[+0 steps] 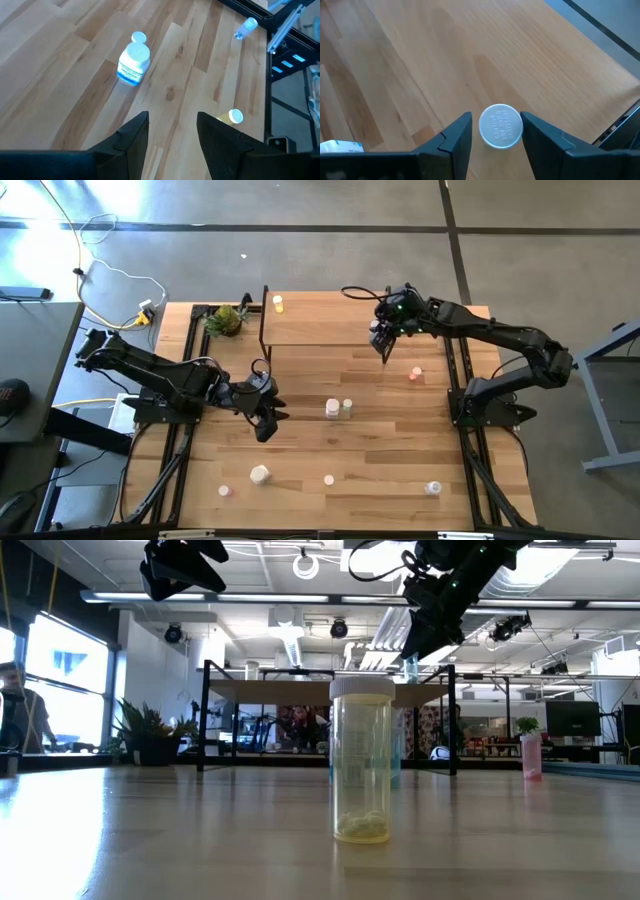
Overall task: Pick and place medicine bottles onto shelf by color
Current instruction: Put the green medicine bottle on the shelf
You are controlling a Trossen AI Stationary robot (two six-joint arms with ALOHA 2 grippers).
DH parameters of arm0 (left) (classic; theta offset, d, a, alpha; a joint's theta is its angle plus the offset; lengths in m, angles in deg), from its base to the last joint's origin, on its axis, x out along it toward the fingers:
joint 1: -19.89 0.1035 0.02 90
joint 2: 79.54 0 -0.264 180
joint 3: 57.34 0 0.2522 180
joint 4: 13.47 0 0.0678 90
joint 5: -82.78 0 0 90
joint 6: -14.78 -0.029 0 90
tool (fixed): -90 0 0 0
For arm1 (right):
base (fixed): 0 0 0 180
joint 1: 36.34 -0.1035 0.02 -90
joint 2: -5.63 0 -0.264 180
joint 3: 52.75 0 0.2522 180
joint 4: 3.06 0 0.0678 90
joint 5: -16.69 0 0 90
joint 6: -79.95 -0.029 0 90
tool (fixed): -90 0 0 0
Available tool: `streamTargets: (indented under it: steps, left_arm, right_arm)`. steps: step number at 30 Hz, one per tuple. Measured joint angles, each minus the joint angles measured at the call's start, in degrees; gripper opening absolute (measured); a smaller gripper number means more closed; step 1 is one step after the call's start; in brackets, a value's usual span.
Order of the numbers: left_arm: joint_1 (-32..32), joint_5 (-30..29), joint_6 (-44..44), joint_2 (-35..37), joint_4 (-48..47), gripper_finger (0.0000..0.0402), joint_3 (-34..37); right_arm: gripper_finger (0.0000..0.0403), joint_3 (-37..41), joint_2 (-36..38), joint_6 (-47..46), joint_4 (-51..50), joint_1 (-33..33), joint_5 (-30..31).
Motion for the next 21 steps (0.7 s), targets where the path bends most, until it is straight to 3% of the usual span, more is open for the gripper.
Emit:
streamTargets:
  steps: [21]
  left_arm:
    - [-0.59,5.77,4.28,0.00,-2.32,0.0157,0.00]
  right_arm:
    - [0.0159,-0.09,3.86,-0.43,1.89,0.11,2.74]
